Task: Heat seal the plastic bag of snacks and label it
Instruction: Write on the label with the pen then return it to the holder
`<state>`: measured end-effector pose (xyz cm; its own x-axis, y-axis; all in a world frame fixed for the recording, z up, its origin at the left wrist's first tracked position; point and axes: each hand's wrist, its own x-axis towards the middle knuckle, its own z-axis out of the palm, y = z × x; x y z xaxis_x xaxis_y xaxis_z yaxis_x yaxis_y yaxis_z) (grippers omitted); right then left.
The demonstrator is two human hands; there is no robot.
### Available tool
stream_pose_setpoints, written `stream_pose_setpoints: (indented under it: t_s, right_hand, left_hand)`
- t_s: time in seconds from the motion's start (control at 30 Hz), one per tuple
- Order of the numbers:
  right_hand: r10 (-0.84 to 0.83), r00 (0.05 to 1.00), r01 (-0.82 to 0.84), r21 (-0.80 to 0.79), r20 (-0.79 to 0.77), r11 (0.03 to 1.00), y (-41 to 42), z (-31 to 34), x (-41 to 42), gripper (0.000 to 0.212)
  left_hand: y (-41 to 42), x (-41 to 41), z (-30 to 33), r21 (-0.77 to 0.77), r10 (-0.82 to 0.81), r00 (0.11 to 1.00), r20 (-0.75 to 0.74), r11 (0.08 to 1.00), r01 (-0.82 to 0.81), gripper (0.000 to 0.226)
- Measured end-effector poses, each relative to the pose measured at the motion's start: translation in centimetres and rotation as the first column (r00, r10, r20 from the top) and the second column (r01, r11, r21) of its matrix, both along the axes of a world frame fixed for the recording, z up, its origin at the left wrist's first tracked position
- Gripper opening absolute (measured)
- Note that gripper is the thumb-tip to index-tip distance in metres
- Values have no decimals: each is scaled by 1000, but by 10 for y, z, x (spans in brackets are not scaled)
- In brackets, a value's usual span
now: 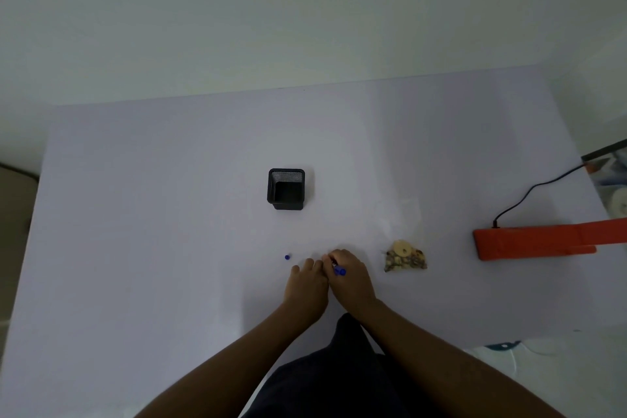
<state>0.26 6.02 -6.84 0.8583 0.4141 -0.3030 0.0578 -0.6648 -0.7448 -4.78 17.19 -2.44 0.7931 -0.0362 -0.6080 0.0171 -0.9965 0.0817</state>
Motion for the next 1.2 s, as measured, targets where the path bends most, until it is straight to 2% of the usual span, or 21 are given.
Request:
stream_pose_setpoints:
  t_s: [0.2, 0.4, 0.6, 1.2]
  right_hand:
    - [-20, 1000, 19, -19, -25, 1000, -3, 3, -2, 33]
    - [-36, 999, 36, -7, -6, 999, -9, -1, -3, 25]
    - [54, 997, -52, 30, -54, 998, -5, -2, -6, 23]
    - [6, 995, -5, 15, -103, 1000, -5, -4, -9, 24]
  left_hand:
    - [1, -1, -1, 6, -1, 1000, -7, 1000, 1, 50]
    - [2, 0, 0, -11, 21, 1000, 1, 1000, -21, 44]
    - [3, -3, -1, -25, 15, 1000, 21, 1000, -15, 46]
    - [3, -4, -2, -14, -10, 1000, 22, 1000, 10, 50]
